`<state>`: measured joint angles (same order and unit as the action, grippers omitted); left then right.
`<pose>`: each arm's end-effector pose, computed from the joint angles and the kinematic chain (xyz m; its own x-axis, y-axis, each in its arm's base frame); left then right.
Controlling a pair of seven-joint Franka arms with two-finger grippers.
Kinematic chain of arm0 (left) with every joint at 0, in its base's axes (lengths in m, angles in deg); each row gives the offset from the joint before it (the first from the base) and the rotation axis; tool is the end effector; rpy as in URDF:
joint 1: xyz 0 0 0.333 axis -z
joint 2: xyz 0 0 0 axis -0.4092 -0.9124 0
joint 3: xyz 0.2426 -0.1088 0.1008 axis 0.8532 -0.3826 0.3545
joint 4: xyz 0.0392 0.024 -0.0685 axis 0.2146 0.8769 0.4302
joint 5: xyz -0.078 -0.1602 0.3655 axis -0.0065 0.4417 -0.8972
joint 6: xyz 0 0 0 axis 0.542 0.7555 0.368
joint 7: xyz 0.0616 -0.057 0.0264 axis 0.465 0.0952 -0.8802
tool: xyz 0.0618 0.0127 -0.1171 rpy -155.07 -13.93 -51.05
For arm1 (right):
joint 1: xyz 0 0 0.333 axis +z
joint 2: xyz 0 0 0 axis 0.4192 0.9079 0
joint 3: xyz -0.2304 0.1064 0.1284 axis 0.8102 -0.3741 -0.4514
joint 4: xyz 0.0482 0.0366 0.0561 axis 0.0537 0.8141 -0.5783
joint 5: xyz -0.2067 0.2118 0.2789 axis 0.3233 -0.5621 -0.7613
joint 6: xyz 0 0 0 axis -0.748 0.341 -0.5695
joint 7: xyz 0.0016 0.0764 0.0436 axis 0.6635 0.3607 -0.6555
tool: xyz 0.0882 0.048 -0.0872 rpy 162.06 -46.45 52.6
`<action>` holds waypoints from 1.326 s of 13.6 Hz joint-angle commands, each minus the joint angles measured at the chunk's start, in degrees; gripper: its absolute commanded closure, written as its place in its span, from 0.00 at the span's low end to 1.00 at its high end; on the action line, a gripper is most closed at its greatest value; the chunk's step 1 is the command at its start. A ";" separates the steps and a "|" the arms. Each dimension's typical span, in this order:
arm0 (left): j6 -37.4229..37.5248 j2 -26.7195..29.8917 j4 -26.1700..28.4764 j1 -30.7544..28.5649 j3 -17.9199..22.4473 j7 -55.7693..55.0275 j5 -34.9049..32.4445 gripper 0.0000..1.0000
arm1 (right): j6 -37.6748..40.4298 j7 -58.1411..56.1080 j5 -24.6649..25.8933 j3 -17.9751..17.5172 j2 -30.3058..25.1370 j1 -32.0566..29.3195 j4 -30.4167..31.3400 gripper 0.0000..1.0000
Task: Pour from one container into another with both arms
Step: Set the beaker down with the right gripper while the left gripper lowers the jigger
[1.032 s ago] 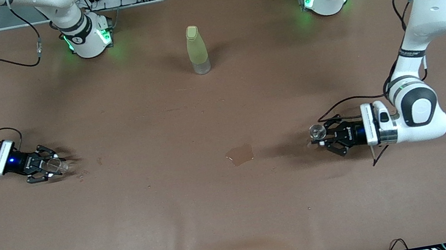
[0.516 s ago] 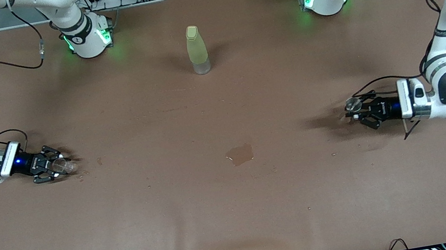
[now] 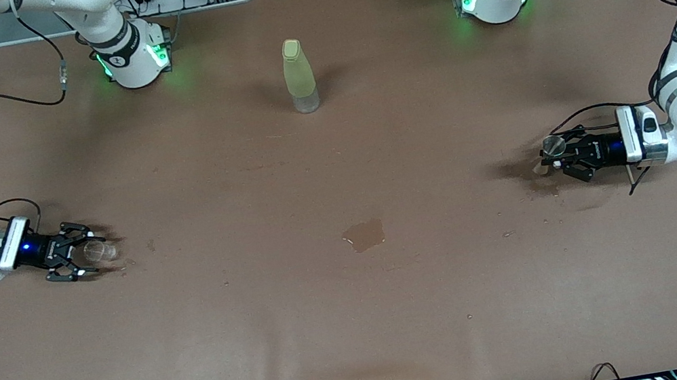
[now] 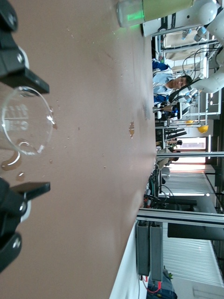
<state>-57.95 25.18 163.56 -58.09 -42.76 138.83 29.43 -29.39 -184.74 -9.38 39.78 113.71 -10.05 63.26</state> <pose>0.5420 0.0704 0.0993 -0.0593 -0.2343 0.9704 -0.9858 0.1666 -0.0200 0.5170 -0.2035 0.0493 0.0292 0.1886 0.9816 0.9789 -0.2042 0.0101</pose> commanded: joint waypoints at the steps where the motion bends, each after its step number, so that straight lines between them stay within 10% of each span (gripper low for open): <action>1: 0.32 0.20 -0.23 -0.08 -0.45 0.84 -0.47 1.00 | 2.10 2.95 0.88 -0.62 -0.52 0.03 -1.29 0.00; 12: 0.23 -2.95 -0.50 -1.92 -0.10 1.80 -0.20 1.00 | 5.71 58.81 8.77 -0.62 -12.55 7.49 -13.41 0.00; 18: -0.12 -4.27 -1.37 -1.75 0.08 3.65 -0.47 1.00 | 3.15 94.77 26.08 -0.53 -24.43 16.54 -17.36 0.00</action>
<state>-58.24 21.72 163.16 -59.58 -42.51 141.39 29.43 -25.60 -97.62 12.05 38.67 91.54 3.79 46.75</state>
